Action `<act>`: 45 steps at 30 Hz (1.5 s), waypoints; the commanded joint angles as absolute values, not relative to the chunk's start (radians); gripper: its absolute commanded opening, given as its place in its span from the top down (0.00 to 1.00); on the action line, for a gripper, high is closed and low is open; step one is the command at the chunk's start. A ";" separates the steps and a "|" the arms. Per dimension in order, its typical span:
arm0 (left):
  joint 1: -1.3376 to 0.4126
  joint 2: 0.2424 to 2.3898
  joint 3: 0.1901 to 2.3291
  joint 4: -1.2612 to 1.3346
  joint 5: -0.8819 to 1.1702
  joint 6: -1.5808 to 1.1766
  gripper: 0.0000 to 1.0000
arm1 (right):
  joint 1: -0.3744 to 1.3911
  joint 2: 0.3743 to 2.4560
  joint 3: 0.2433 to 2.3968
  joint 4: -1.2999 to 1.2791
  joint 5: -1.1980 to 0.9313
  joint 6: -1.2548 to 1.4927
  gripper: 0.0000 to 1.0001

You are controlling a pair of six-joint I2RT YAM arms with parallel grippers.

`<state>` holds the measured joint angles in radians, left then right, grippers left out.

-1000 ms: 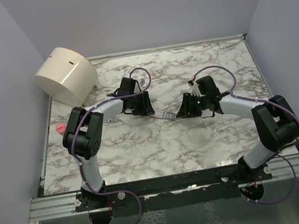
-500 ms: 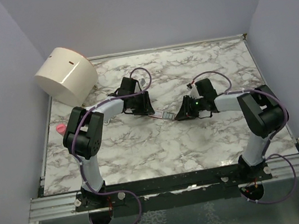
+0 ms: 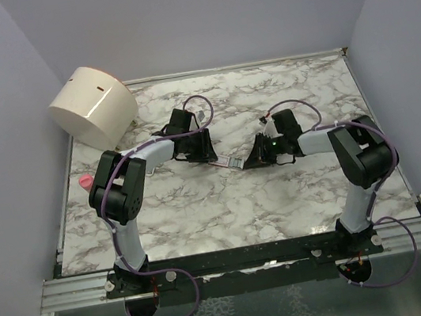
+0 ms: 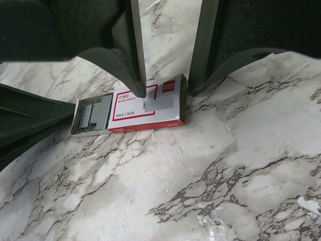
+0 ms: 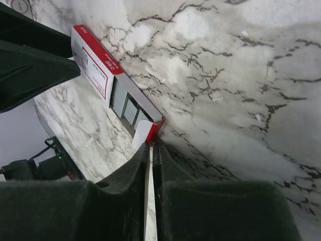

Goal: Unload the staples from the stapler

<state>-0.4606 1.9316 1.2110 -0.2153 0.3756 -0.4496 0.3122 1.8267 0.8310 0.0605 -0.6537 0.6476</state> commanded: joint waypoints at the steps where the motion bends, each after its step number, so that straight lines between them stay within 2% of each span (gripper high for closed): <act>1: -0.477 1.973 1.212 -0.255 0.358 -0.434 0.57 | 0.308 1.868 0.880 0.050 -0.658 0.625 0.93; 5: -0.483 1.975 1.212 -0.254 0.360 -0.433 0.59 | 0.310 1.882 0.892 0.047 -0.666 0.624 0.99; 13: -0.490 1.978 1.213 -0.255 0.358 -0.433 0.60 | 0.329 1.911 0.950 -0.036 -0.632 0.597 0.99; 19: -0.491 1.974 1.215 -0.259 0.350 -0.430 0.60 | 0.331 1.896 0.968 -0.082 -0.608 0.598 0.95; 34: -0.491 1.970 1.215 -0.261 0.349 -0.428 0.60 | 0.325 1.924 0.946 0.027 -0.687 0.657 0.87; 45: -0.494 1.973 1.215 -0.257 0.356 -0.432 0.60 | 0.332 1.950 1.020 -0.081 -0.643 0.562 0.98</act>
<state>-0.4782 1.9362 1.2167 -0.2127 0.3733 -0.4458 0.3256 1.9228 0.9798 -0.0250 -0.6727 0.6197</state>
